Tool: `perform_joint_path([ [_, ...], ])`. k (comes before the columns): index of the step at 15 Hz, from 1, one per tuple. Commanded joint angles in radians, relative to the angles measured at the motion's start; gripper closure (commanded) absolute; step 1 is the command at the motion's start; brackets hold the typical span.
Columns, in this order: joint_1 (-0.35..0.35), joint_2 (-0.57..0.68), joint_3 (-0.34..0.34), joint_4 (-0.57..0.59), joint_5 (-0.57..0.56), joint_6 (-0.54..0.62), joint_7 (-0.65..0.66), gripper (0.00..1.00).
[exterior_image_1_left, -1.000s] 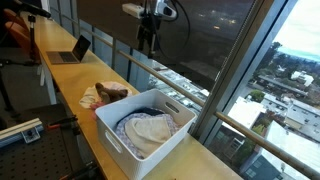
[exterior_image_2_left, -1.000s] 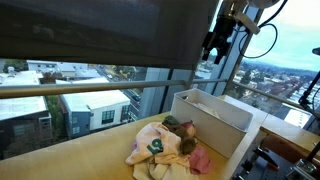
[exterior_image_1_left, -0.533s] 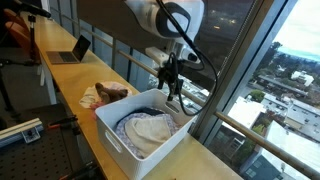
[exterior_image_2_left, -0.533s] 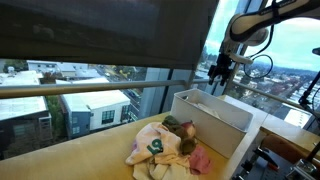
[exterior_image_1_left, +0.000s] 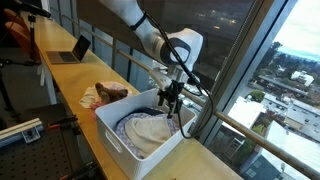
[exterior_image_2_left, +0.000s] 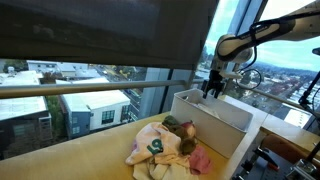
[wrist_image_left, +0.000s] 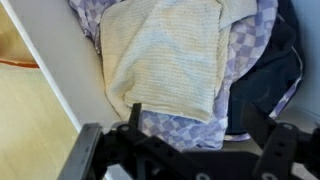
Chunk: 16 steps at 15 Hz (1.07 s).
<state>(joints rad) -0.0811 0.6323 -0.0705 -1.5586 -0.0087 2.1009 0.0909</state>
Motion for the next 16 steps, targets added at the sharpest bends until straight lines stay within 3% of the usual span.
perform_joint_path([
  [1, 0.0, 0.082, 0.013, 0.1, 0.015, -0.023, -0.016, 0.0],
  [7, 0.005, 0.212, 0.024, 0.165, 0.022, -0.008, -0.011, 0.0],
  [15, 0.011, 0.297, 0.021, 0.155, 0.016, -0.008, -0.01, 0.0],
  [16, 0.013, 0.291, 0.02, 0.148, 0.014, -0.006, -0.008, 0.25],
])
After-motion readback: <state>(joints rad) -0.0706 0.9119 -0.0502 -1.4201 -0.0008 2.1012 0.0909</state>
